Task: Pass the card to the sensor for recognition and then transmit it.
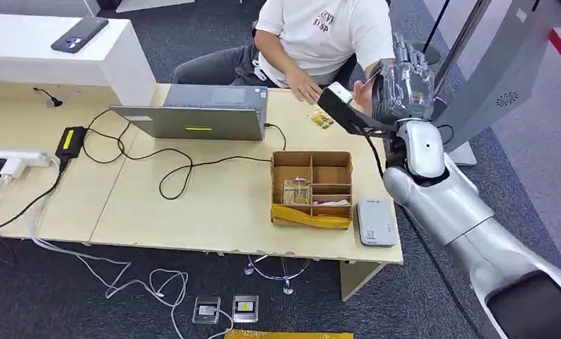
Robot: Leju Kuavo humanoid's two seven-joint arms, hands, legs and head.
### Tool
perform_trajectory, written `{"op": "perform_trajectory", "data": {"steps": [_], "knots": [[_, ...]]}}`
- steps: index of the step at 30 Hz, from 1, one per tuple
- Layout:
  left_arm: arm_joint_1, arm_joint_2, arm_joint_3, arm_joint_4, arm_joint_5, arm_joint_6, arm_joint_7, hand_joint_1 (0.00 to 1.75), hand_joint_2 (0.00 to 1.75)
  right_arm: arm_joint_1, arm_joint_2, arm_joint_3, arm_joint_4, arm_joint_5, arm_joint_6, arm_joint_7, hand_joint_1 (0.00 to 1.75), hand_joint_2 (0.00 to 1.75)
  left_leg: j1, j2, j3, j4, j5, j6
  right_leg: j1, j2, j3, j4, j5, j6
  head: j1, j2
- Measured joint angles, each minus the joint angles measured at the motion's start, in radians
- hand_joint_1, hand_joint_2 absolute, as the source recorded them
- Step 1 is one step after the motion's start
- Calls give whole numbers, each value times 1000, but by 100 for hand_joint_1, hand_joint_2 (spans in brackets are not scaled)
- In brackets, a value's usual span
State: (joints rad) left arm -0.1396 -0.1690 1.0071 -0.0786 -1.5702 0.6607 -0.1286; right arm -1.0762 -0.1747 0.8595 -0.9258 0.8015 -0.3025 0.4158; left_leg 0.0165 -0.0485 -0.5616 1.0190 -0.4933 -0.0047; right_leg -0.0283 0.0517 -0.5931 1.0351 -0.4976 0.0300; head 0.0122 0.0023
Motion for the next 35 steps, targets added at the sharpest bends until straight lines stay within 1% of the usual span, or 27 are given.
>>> {"op": "perform_trajectory", "data": {"steps": [6, 12, 13, 14, 15, 18, 20, 24, 31, 32, 34, 35], "knots": [[0, 3, -5, 0, 0, 0, 0, 0, 0, -48, 22, 23, 54, 2, 6, -3, 175, 175, 0, -1, 0, 0, 0, 0, 0, 0, 0, 0, 0, 0, 0, 0], [0, 3, -7, 0, 0, 0, 0, 0, 0, -61, 31, 45, 84, 2, 5, -4, 175, 175, 0, 0, 0, 0, 0, 0, 0, 0, 0, 0, 0, 0, 0, 0], [0, 3, -7, 0, 0, 0, 0, 0, 0, -62, 33, 47, 87, 2, 5, -4, 159, 175, 0, 0, 0, 0, 0, 0, 0, 0, 0, 0, 0, 0, 0, 0], [0, 4, -7, 0, 0, 0, 0, 0, 0, -64, 34, 49, 90, 1, 7, -4, 70, 175, 0, 0, 0, 0, 0, 0, 0, 0, 0, 0, 0, 0, 0, 0], [0, 4, -7, 0, 0, 0, 0, 0, 0, -67, 37, 52, 97, -2, 14, -4, 0, 175, 0, 0, 0, 0, 0, 0, 0, 0, 0, 0, 0, 0, 0, 0], [0, 4, -7, 0, 0, 0, 0, 0, 0, -69, 56, 61, 143, -16, 22, -9, 0, 175, 0, 0, 0, 0, 0, 0, 0, 0, 0, 0, 0, 0, 0, 0], [-1, 5, -8, 0, 0, -1, 0, 0, 0, -67, 71, 72, 193, -25, 10, -11, 0, 175, 1, 0, 0, 0, 0, 0, 1, 0, 0, 0, 0, 0, 0, 0], [0, 8, -8, 0, 0, -2, 0, 0, 0, -65, 76, 84, 230, -40, -36, -12, 0, 175, 0, 0, 0, 0, 1, -1, 1, 0, 0, 0, 0, 0, 0, 0], [0, 10, -14, 0, 0, -1, 0, 0, 0, -61, 76, 91, 263, -43, -59, -14, 0, 175, 0, 0, 0, 0, 0, -1, 0, 0, 0, 0, 0, 0, 0, 0], [0, 11, -14, 0, 0, 0, 0, 0, 0, -60, 76, 91, 265, -48, -84, -16, 0, 175, 0, 0, 0, 0, 0, -1, 0, 0, -1, 0, 0, 0, 0, 0], [0, 11, -14, 0, 0, 1, 0, 0, 0, -56, 70, 89, 261, -61, -160, -18, 0, 175, 0, 0, 1, 0, 0, -1, 0, 0, -1, 0, 0, 0, 0, 0], [0, 11, -14, 0, 0, 2, 0, 0, 0, -52, 62, 87, 252, -62, -187, -18, 0, 175, 0, 0, 1, 0, 0, -1, 0, 0, -1, 0, 0, 0, 0, 0]]}}
